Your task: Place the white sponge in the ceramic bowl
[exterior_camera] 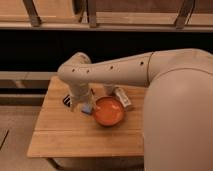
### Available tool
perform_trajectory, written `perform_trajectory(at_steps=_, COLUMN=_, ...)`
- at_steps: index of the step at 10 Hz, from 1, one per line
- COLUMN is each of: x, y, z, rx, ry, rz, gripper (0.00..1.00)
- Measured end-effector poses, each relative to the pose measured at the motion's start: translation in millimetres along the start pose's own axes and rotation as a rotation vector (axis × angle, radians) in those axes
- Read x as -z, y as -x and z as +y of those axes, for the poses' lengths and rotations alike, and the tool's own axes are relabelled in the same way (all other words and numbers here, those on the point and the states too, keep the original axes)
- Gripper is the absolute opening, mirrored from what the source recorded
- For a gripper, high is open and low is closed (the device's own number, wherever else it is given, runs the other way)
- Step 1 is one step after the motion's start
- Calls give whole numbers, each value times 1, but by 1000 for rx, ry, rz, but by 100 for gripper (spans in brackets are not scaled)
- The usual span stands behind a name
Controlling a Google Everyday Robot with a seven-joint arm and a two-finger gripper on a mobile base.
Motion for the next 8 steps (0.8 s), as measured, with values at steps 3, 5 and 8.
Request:
perform_trajectory(at_steps=3, x=-7, y=43, z=39, rx=253, ry=57, rz=-68, gripper=65)
perform_trajectory(at_steps=5, x=-25, y=74, z=53, rx=386, ry=71, rz=-88, gripper=65)
perform_trajectory(at_steps=8, x=-35, y=89, z=58, rx=448, ry=73, rz=-98, gripper=65)
